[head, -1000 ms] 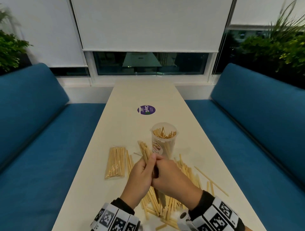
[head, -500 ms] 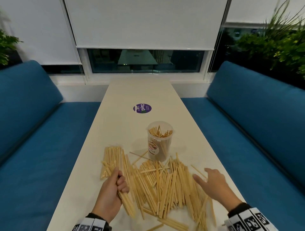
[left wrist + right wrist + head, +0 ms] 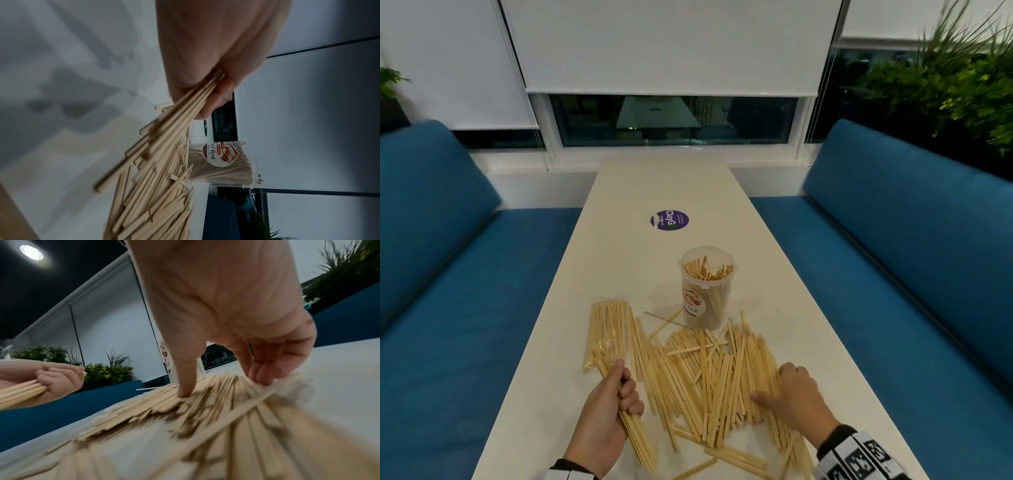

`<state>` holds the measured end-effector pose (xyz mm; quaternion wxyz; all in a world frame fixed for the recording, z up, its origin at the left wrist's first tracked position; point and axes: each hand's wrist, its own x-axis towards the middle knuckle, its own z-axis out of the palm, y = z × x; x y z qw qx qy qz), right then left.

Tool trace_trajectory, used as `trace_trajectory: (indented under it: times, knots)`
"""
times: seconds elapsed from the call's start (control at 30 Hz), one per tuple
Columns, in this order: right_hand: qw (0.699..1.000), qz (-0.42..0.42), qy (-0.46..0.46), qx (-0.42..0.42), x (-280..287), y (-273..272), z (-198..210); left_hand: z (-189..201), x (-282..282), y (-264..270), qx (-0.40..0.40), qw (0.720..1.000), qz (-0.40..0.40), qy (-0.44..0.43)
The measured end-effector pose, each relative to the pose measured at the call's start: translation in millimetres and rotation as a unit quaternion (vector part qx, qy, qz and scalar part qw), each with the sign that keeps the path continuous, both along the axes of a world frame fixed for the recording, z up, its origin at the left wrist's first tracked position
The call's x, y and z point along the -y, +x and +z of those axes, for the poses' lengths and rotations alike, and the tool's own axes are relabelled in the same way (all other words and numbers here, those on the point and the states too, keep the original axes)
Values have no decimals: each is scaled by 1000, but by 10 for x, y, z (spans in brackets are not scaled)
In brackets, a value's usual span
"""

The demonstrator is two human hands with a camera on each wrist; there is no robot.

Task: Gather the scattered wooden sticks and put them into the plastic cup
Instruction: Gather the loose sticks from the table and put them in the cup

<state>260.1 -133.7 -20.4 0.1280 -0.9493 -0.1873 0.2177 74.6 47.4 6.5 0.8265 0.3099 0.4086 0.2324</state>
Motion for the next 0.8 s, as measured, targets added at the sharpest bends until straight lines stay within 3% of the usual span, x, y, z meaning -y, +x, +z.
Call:
trace_trajectory:
  times: [0.1,0.23,0.47,0.6,0.8]
  knots:
    - [998,-15,50,-26,-2,32,-7,8,-12,1,7,1000,3,-10]
    - [999,-7,45,-27,7,79,2,26,-25,28,3,1000,-3,0]
    - [991,-38,112,-67,83,168,86,89,-10,136,-10,998,-56,39]
    - [956,-86,221,-175,109,103,283,123,38,273,-26,988,-122,89]
    - [908,-52,344,-234,-64,-133,651,314,225,599,-40,964,-218,150]
